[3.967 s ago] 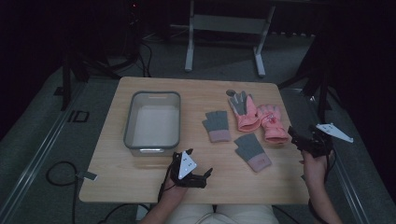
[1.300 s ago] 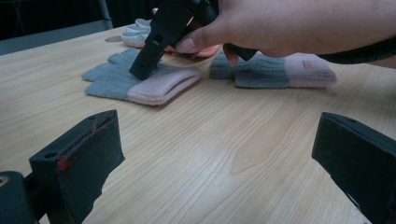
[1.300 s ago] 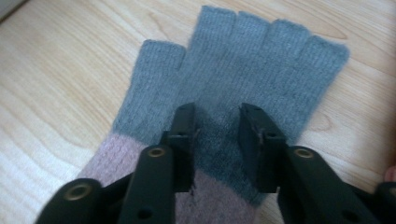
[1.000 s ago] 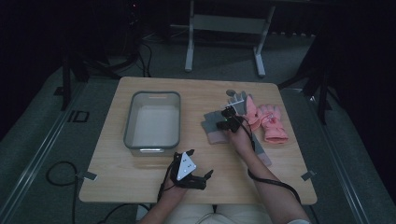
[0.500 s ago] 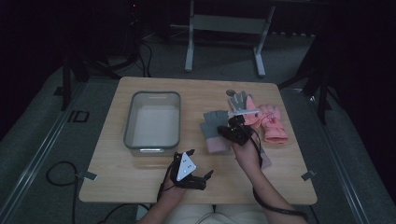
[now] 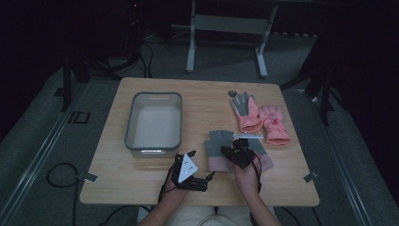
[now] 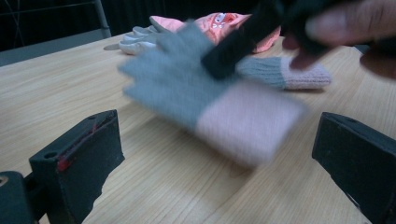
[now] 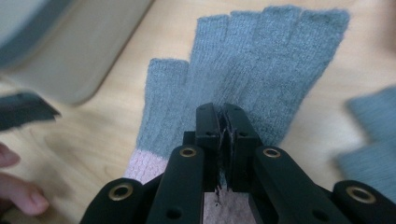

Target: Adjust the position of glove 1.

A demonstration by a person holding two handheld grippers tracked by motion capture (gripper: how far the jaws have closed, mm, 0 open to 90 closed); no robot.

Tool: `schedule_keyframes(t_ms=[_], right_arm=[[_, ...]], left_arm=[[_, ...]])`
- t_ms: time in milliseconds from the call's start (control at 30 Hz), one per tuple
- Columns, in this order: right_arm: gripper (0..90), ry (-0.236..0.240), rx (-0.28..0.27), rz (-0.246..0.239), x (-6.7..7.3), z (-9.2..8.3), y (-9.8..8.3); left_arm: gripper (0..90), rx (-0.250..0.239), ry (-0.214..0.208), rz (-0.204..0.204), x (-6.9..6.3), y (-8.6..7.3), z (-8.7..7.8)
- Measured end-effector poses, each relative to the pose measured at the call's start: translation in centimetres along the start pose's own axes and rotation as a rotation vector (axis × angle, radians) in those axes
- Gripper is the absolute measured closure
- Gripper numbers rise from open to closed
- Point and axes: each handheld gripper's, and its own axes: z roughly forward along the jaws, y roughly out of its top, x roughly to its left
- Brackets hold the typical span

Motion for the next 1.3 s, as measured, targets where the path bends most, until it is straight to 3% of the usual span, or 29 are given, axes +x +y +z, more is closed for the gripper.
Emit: schedule_keyframes(t_ms=[167, 300, 700, 867, 967, 1133, 1300], right_arm=[[85.6, -0.006, 0.029, 0.020, -0.1, 1.8, -1.0], [83.5, -0.038, 0.053, 0.035, -0.7, 3.1, -1.7], [74.6, -0.027, 0.040, 0.042, -0.9, 3.1, -1.8], [69.6, -0.004, 0.003, 0.027, -1.2, 1.6, -1.1], [59.4, 0.006, -0.045, -0.070, -1.7, -0.5, 0.2], [59.9, -0.006, -0.065, -0.199, -3.5, -2.6, 1.4], [62.2, 0.006, -0.064, -0.235, -7.2, -4.3, 1.7]], left_arm=[[0.9, 0.001, -0.004, -0.001, 0.0, 0.0, 0.0], [0.9, 0.001, -0.003, -0.003, 0.0, 0.0, 0.0], [0.9, 0.003, -0.005, -0.005, 0.0, 0.0, 0.0], [1.0, 0.004, -0.008, -0.008, 0.0, 0.0, 0.0], [0.9, 0.004, -0.007, -0.009, 0.0, 0.0, 0.0], [0.9, 0.004, -0.011, -0.008, 0.0, 0.0, 0.0], [1.0, 0.003, -0.014, -0.015, 0.1, 0.0, 0.0]])
